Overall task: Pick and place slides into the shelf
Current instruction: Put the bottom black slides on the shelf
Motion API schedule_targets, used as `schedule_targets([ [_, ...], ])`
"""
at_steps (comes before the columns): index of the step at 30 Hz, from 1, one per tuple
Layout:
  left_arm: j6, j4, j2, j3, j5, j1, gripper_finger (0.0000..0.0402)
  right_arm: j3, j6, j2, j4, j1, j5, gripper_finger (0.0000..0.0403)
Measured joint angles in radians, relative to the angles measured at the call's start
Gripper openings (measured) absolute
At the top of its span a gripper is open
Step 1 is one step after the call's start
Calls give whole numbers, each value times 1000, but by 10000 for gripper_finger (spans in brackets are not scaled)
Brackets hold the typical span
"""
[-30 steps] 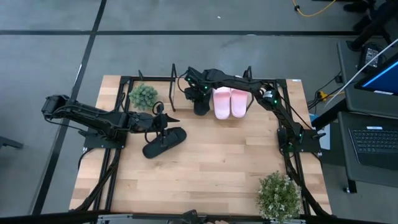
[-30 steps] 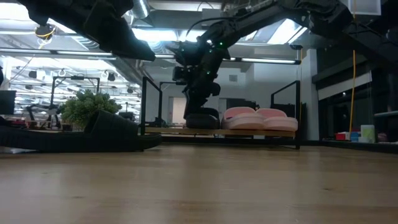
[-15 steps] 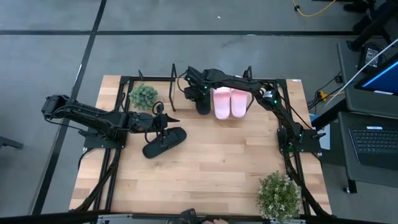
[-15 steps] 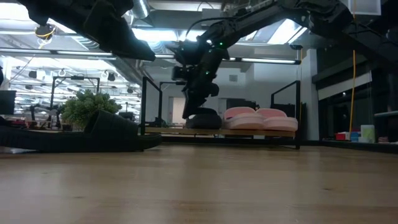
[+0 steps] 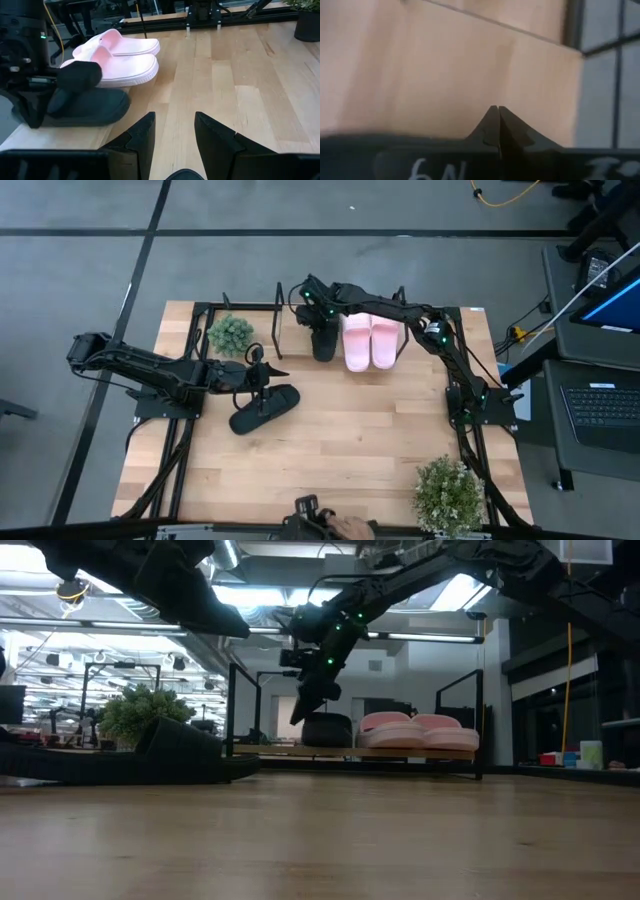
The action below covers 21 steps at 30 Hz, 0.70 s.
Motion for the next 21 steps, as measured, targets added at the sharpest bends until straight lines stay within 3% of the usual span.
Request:
schedule_targets([
  [21,2,0,0,0,0,0,130,-1,7,0,-96,4,5,1],
])
